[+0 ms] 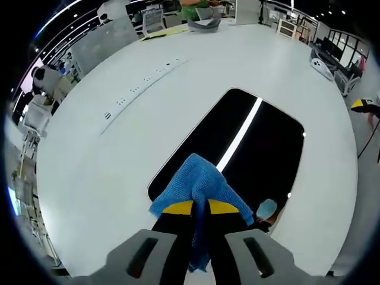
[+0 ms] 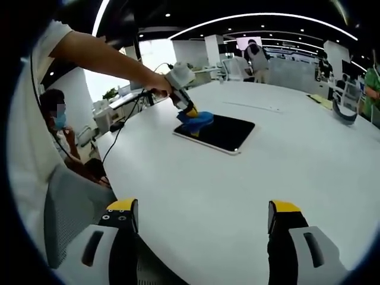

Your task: Wipe the mirror surface with the cleaning cloth until all visible marks leave the cleaned area.

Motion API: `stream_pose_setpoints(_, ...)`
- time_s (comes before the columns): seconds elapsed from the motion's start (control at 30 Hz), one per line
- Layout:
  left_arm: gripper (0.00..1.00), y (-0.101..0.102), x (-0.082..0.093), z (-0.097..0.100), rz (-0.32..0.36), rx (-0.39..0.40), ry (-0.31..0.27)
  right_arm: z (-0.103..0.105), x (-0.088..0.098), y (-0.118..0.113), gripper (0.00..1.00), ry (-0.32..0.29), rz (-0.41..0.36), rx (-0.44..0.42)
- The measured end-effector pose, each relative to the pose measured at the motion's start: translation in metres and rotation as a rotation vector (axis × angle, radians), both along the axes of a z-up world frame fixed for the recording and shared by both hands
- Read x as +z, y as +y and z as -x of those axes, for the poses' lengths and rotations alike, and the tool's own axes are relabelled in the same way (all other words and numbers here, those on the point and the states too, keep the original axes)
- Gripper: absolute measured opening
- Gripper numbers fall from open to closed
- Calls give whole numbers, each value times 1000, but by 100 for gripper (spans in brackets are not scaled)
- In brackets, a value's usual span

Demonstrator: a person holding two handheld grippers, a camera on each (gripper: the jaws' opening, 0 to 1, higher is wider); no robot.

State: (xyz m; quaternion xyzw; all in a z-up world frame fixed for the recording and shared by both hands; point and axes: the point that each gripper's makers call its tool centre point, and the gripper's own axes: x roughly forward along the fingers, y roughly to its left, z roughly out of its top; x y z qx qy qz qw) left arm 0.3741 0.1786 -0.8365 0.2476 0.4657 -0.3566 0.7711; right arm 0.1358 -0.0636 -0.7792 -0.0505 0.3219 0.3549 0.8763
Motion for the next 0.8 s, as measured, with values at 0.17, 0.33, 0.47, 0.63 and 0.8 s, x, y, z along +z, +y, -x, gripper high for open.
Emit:
stream_pose_setpoints(0.17,6,1,0,0,-7,-11,-4,0,0,0,90,4,-1,-1)
stream_pose_setpoints(0.33,6,3,0,-1,-12,-12,-9,1,-2,0,89,9,-2,-1)
stream_pose_setpoints(0.47,6,6,0,-1,-14,-7,-11,3,-3,1,89,13,-3,1)
stream_pose_setpoints(0.63,5,8,0,-1,-13,-2,-15,5,-5,3,88,22,-6,8)
stream_pose_setpoints(0.8,5,10,0,0,-19,-2,-6,4,-4,3,88,20,-9,8)
